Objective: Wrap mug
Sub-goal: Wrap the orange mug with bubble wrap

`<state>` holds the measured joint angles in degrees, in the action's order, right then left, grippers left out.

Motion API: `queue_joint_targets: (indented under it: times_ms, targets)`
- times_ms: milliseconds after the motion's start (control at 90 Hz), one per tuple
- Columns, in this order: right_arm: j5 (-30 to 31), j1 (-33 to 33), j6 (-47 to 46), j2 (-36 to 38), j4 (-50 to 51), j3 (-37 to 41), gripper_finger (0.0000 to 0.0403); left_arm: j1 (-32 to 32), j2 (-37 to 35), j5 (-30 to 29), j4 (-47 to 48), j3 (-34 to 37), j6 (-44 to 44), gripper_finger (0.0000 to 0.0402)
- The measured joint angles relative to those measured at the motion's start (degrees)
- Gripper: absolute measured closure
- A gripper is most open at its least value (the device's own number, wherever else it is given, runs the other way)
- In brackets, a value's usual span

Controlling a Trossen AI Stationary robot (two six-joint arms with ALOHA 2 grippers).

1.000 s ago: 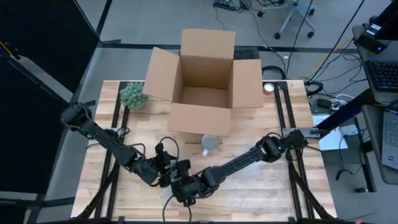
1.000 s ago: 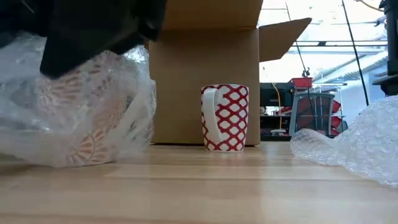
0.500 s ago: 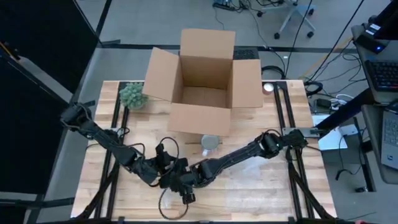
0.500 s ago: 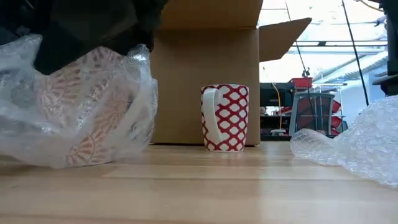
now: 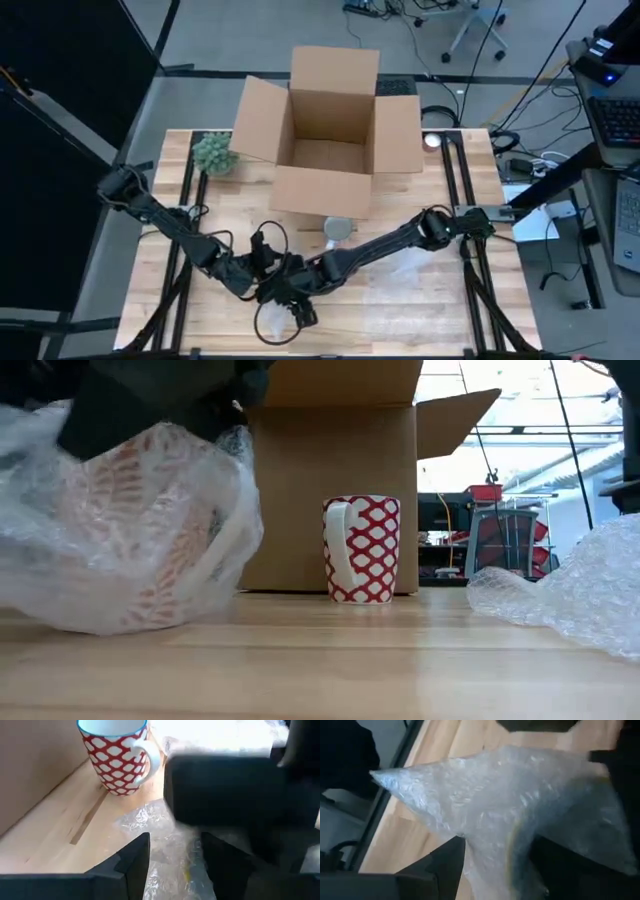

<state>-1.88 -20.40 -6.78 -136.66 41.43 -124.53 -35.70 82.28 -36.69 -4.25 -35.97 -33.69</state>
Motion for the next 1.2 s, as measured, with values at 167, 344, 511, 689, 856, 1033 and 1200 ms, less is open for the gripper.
queue_joint_targets:
  times_ms: [167,344,511,689,856,1033,1200]
  targets:
    - [0.61,-0.26,0.14,2.93,1.58,-0.13,0.0204,0.0,0.0,-0.02,0.0,-0.02,0.0,0.024]
    - [1.33,-1.18,0.12,4.11,4.55,-0.15,0.0204,0.0,0.02,-0.05,-0.14,-0.01,-0.02,0.024]
    - [1.61,-1.09,-1.21,4.28,5.2,-0.18,0.0204,0.0,0.02,-0.07,-0.2,-0.02,-0.03,0.024]
    - [5.71,-0.27,-1.18,4.31,3.81,-0.28,0.0204,0.0,0.02,-0.09,-0.2,-0.02,-0.05,0.024]
    - [6.87,0.5,-1.62,2.51,4.61,-0.46,0.0204,0.01,0.02,-0.15,-0.22,-0.02,-0.09,0.024]
    - [3.03,0.43,-1.89,-1.62,2.33,-0.65,0.0204,0.04,0.0,-0.15,0.3,-0.13,0.72,0.024]
    - [2.48,0.44,-2.42,-1.96,1.07,-0.66,0.0204,0.04,0.79,0.88,0.7,-0.33,0.61,0.024]
